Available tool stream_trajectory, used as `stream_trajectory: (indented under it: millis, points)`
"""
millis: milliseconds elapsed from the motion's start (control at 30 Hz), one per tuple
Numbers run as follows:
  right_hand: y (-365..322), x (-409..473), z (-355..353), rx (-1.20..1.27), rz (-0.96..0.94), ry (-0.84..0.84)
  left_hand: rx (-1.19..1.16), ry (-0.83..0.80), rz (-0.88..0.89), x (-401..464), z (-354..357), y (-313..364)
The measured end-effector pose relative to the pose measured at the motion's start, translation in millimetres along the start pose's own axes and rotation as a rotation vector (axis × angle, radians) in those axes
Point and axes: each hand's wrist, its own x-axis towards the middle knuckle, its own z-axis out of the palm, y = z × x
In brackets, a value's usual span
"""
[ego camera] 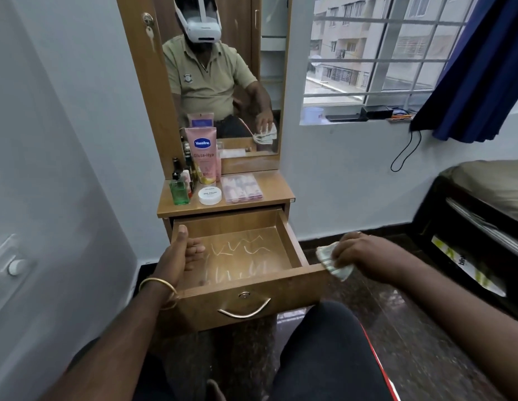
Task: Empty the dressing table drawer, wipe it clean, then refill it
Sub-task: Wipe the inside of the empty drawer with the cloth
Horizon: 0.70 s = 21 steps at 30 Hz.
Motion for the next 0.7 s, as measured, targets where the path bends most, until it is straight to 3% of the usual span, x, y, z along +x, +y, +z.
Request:
stream_trajectory:
  millis: [167,333,433,700]
  points:
    - [-13.0,15.1,-25.7,0.095,0.129,0.105,-0.013,0.009,0.001,0.6,1.7,-0.2]
    - [-111.1,66.1,-16.9,0.176,-0.136,0.076,-0.062,0.024,0.003,0.7,-0.2,-0.1]
    - [-135.4,79.9,3.4,0.149,-0.256,0.024,-0.109,0.022,-0.007,2.0,-3.7,-0.6]
    - [-51.7,21.5,2.7,0.053,-0.071,0.058,-0.335,0.017,0.000,4.0,-18.0,-3.4]
